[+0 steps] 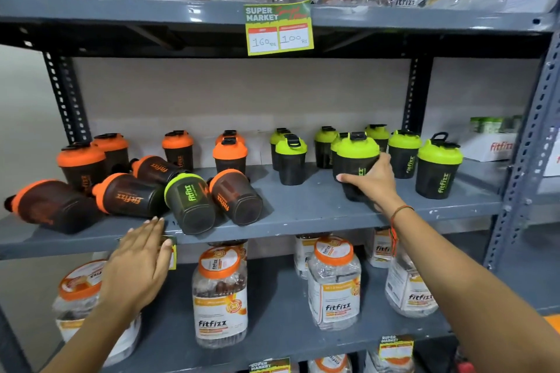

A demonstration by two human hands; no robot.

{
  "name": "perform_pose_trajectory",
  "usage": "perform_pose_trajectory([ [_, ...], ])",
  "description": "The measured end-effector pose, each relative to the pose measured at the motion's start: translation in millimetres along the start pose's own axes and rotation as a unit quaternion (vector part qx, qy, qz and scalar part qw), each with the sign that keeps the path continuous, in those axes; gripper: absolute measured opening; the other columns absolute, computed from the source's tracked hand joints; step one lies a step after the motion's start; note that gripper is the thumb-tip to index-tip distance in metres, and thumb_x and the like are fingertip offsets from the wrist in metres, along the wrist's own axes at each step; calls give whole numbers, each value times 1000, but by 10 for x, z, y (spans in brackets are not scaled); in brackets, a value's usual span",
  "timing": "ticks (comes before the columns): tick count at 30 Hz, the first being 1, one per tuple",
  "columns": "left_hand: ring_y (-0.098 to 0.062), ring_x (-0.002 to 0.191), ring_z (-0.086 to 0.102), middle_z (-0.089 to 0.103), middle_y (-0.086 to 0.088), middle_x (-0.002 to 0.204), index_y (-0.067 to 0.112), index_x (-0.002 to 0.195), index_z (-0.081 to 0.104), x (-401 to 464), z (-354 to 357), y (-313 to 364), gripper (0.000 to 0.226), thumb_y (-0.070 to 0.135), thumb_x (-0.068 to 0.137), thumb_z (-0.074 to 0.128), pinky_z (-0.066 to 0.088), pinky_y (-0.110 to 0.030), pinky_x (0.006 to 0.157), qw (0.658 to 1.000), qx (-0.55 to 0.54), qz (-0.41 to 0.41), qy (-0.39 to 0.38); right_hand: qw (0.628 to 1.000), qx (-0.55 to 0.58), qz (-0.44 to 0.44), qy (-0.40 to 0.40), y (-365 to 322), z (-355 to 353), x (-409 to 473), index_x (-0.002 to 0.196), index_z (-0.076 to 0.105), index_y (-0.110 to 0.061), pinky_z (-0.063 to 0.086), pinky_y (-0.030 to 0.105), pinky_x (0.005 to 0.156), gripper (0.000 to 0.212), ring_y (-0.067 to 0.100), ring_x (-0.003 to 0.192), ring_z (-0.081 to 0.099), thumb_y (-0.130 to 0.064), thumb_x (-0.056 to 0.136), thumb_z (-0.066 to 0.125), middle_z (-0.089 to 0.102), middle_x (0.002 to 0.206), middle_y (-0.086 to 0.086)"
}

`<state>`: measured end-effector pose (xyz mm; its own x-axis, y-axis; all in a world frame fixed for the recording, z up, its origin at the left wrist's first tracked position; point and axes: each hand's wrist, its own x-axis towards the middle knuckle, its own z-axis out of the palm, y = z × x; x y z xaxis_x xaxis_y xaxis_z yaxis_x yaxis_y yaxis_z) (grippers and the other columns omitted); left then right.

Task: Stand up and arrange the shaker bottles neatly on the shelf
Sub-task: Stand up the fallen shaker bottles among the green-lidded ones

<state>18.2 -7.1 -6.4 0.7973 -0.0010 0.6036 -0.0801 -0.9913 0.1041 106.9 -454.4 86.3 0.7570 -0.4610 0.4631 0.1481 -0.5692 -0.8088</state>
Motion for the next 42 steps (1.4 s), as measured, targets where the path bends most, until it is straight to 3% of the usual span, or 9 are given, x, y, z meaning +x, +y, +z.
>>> perform_pose_trajectory([
  [11,-27,133,41,48,-12,143,13,141,41,4,-25,13,69,55,91,19,27,-42,114,1000,6,-10,-22,1000,26,12,4,440,10,115,125,37,-10,48,46,96,100,33,118,54,-45,51,94,53,125,10],
  [17,-23,134,40,46,-9,145,15,142,40,37,-73,-7,68,55,91,18,28,-39,114,999,17,-8,-38,995,64,-42,63,386,53,-17,152,19,-18,32,41,114,123,26,141,34,-62,58,86,33,153,11],
  [20,-20,134,40,45,-6,146,16,143,39,78,-104,-18,69,55,91,15,29,-37,114,998,39,3,-52,979,69,-103,160,221,56,-140,151,24,-17,30,48,115,105,26,141,33,-66,72,73,36,151,11],
  [25,-18,132,43,49,-4,143,16,141,42,162,-144,13,67,51,91,13,32,-35,110,997,32,28,-59,927,36,-290,235,-288,113,-293,142,42,-9,23,42,119,66,31,142,31,-36,87,66,43,145,15],
  [28,-17,133,41,49,-4,143,16,140,43,243,-138,47,60,46,95,17,31,-34,110,997,8,32,-64,918,14,-365,157,-685,283,-414,126,58,-12,28,33,112,45,32,132,43,-32,85,65,55,130,11],
  [31,-16,134,40,47,-4,145,15,140,42,311,-102,63,50,39,99,26,28,-32,111,997,-10,34,-70,936,-18,-352,-12,-1020,566,-541,109,68,-19,36,26,92,33,26,112,57,-40,84,67,65,113,4],
  [35,-17,136,35,42,-5,148,15,143,38,366,-65,30,50,38,99,27,24,-31,113,995,-21,47,-81,926,-137,-252,-246,-1272,988,-723,124,62,-23,49,35,90,75,19,109,61,-76,71,60,65,121,-2],
  [38,-15,138,33,40,-4,150,16,144,35,367,-35,3,52,39,100,24,21,-31,113,995,-20,52,-78,903,-220,-195,-313,-1380,1220,-770,115,59,-26,51,36,86,96,23,102,64,-97,52,44,67,116,0],
  [42,-15,138,32,39,-4,150,16,144,35,353,5,-7,52,39,100,23,19,-31,114,996,-23,50,-64,858,-312,-165,-372,-1465,1393,-726,122,55,-20,52,39,92,109,25,105,62,-98,47,51,63,121,4],
])
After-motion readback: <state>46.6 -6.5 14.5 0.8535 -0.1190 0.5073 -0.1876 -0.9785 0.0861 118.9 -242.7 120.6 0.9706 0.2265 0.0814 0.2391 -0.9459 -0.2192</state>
